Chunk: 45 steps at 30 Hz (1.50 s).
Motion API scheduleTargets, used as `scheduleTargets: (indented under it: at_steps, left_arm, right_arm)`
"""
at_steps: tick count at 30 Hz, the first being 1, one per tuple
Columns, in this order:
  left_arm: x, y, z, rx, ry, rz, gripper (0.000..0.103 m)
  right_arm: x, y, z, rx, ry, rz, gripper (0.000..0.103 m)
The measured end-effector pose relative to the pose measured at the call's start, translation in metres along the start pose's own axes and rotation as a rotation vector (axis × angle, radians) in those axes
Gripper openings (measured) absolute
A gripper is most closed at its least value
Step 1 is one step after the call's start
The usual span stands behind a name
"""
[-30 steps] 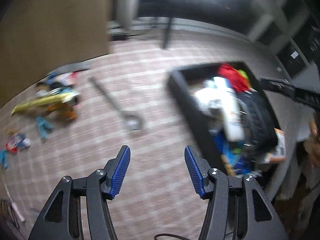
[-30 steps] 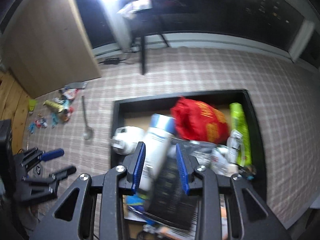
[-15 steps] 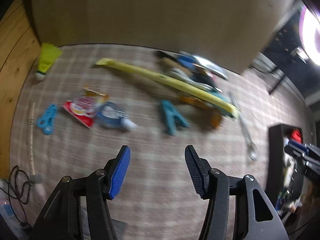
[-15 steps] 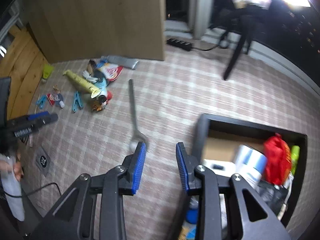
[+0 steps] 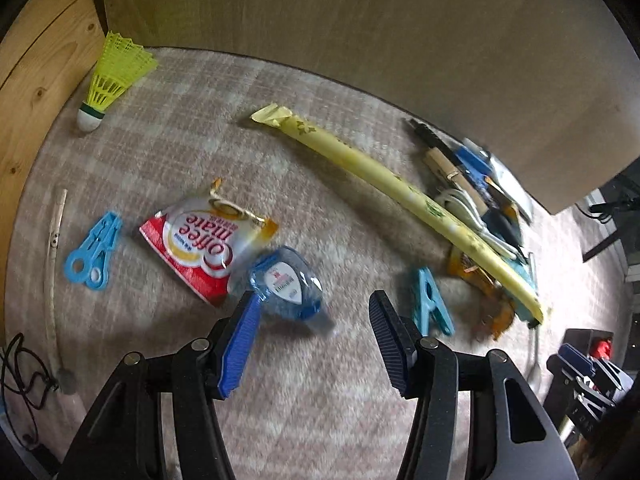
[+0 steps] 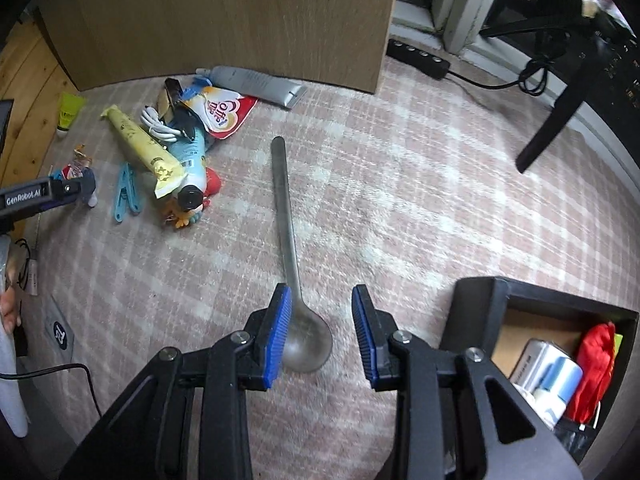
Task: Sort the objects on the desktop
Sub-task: 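Grasp the blue sanitizer bottle with the left tool while the right tool grasps the metal spoon, then carry the sanitizer bottle and spoon into the tray while both tools open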
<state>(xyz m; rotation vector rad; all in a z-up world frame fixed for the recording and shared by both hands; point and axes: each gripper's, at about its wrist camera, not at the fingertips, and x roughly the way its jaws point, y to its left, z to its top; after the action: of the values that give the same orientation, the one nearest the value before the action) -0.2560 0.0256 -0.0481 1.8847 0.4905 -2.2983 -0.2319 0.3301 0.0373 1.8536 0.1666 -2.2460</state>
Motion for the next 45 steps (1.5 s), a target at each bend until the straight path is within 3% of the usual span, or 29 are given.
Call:
scheduleTargets:
  at_steps: [4, 8, 20, 22, 25, 39, 45]
  left_arm:
    - [0.006, -0.001, -0.002, 0.027, -0.019, 0.034, 0.048]
    - [0.007, -0.005, -0.010, 0.082, -0.054, 0.081, 0.031]
    - [0.009, -0.003, -0.026, 0.144, -0.093, 0.076, 0.031]
    - [0.009, -0.002, -0.028, 0.148, -0.096, 0.072, 0.030]
    - [0.009, -0.001, -0.032, 0.152, -0.091, 0.053, 0.030]
    - [-0.017, -0.017, -0.098, 0.266, -0.089, -0.063, 0.030]
    - [-0.033, -0.078, -0.103, 0.359, -0.099, -0.116, 0.030]
  right_arm:
    - [0.007, 0.000, 0.003, 0.001, 0.014, 0.004, 0.031]
    - [0.011, 0.001, 0.005, -0.003, 0.021, 0.009, 0.031]
    - [0.027, 0.009, 0.012, -0.028, 0.042, -0.013, 0.030]
    - [0.027, 0.017, 0.008, -0.044, 0.031, -0.038, 0.023]
    - [0.026, 0.027, 0.005, -0.065, 0.034, -0.042, 0.008]
    - [-0.010, 0.008, -0.043, 0.021, -0.014, 0.030, 0.008]
    - [-0.040, -0.005, -0.061, 0.056, -0.061, 0.032, 0.008]
